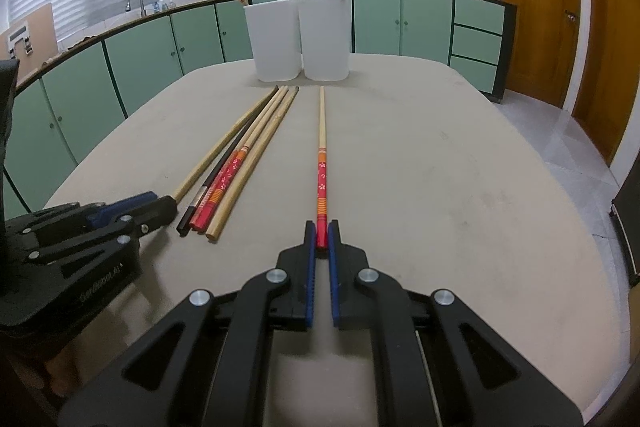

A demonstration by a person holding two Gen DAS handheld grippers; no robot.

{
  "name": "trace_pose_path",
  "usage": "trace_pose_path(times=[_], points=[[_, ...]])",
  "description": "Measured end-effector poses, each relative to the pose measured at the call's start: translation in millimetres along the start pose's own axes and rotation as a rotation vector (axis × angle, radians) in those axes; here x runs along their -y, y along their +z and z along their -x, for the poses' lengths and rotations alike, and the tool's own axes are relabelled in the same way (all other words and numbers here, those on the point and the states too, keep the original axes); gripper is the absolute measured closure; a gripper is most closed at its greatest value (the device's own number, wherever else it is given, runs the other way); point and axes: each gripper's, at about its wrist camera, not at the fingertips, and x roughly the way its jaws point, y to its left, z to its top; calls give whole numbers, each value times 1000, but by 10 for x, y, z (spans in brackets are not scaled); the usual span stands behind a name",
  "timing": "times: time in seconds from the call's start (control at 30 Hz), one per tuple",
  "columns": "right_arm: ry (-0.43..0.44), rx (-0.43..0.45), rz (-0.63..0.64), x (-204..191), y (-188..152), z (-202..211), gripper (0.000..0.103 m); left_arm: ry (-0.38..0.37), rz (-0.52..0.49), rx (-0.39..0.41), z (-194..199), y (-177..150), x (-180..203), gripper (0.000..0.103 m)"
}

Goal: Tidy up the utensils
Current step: 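Close the right gripper on a red-patterned chopstick while the left grasps a wooden chopstick, then lift both held chopsticks and lower them into the white holder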

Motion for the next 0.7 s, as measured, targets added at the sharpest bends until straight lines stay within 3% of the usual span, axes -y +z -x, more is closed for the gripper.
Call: trace_pose_path(times=[0.2,0.7], points=[[-1,12,8,-10,28,53,98,-13,11,14,67,31,-8,97],[13,155,14,115,547,501,98,-15,-3,222,801,625,-103,97]])
